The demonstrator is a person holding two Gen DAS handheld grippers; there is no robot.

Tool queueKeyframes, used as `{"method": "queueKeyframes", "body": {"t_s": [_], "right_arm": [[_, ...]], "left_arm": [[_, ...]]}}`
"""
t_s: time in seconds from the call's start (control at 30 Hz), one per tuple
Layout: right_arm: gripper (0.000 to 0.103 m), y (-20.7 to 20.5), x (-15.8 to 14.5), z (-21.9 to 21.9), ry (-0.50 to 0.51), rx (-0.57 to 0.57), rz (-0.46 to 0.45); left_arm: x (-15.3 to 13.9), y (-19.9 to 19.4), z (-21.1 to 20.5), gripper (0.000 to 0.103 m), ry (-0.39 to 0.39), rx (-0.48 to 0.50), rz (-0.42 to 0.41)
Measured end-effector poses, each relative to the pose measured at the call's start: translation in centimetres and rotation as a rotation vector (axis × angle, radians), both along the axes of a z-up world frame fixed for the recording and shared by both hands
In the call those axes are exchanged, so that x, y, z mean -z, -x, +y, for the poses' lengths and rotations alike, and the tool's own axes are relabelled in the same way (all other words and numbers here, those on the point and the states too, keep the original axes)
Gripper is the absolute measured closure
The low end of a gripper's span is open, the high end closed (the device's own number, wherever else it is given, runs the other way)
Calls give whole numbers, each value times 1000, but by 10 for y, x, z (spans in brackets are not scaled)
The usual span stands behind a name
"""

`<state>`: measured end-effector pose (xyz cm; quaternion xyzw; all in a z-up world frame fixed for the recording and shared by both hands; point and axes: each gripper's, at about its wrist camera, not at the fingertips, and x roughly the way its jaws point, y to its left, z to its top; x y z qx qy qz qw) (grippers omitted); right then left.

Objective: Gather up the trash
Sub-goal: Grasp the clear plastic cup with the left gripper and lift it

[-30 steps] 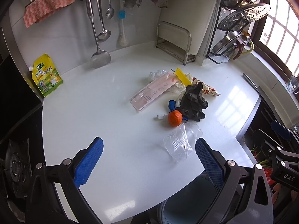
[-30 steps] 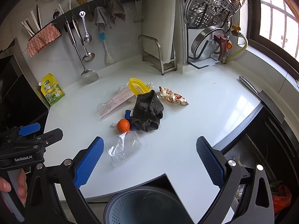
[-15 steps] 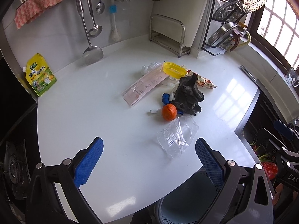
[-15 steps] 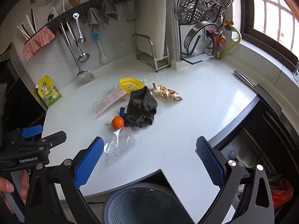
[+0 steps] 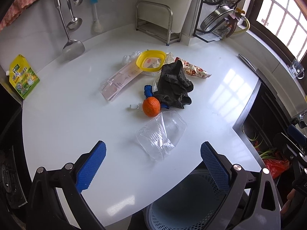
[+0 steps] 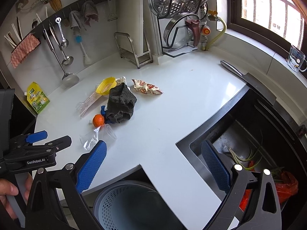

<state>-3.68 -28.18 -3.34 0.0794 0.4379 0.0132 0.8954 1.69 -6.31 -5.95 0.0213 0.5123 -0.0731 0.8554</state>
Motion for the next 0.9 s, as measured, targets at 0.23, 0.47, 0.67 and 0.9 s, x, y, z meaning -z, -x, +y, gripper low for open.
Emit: {"method": "queueKeyframes", "body": {"t_s": [0.23,0.47,0.67,0.9], "right_arm": [[8,-1,8,-9,4,8,22],[8,-8,17,-10,-1,-5,44],[8,-12,28,-7,-5,-20,70],[8,-15,39,-10,-8,-20,93]], "left_arm": [[22,-15,-1,6,-7,-14,46],[53,-28,5,6,9,-41,104],[73,-34,12,6,58,-66,146],[78,-43,8,7,107,-50,138]]}}
